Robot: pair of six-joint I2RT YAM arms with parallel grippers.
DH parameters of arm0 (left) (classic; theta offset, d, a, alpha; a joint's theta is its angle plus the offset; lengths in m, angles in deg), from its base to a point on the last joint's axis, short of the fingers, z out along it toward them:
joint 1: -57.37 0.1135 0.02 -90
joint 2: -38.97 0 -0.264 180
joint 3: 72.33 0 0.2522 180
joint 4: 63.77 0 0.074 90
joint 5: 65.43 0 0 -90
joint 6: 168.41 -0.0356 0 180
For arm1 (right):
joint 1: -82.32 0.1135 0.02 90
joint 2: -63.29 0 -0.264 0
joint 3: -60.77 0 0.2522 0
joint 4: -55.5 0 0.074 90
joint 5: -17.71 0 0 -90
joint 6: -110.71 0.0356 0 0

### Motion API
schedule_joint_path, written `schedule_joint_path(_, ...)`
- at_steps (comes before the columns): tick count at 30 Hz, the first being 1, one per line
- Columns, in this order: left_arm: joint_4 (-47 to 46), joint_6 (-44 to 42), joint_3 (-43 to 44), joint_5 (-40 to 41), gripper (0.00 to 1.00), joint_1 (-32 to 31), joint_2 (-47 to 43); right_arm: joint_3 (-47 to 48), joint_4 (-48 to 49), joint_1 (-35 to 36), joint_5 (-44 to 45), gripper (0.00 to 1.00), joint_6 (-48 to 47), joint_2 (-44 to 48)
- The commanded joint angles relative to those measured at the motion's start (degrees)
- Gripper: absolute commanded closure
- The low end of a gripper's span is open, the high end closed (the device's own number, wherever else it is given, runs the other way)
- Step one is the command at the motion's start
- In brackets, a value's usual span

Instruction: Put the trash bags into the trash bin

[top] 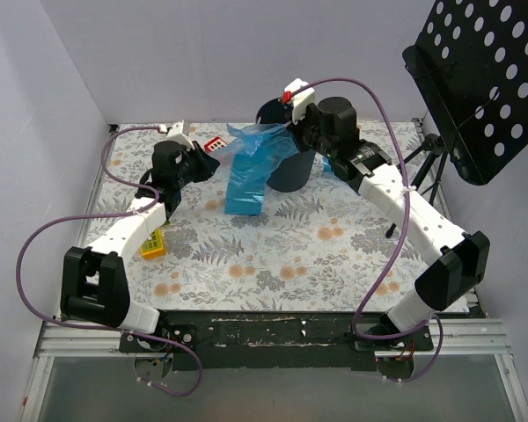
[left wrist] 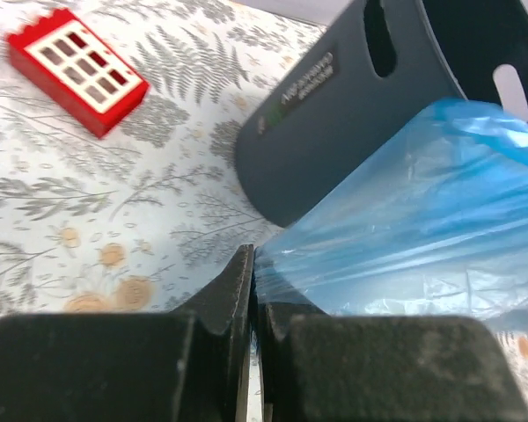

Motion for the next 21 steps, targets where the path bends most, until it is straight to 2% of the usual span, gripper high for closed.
schedule_joint_path(1,4.5,-4.03,3.45,3.52,1.0,1.67,-6.07,-2.54,4.9,-0.76,8.46,0.99,-0.86,4.65)
schedule_joint_path(9,9.78,-11.32,6.88,5.89,1.0,5.27,-9.06,-7.21,7.1,-1.99,16.91,0.99,-2.0,6.85)
schedule_joint_path(21,15.14,-20.64,7.23,4.15,1.0,9.23,-13.98,-14.15,5.61,-8.14,14.81,0.99,1.6,11.94)
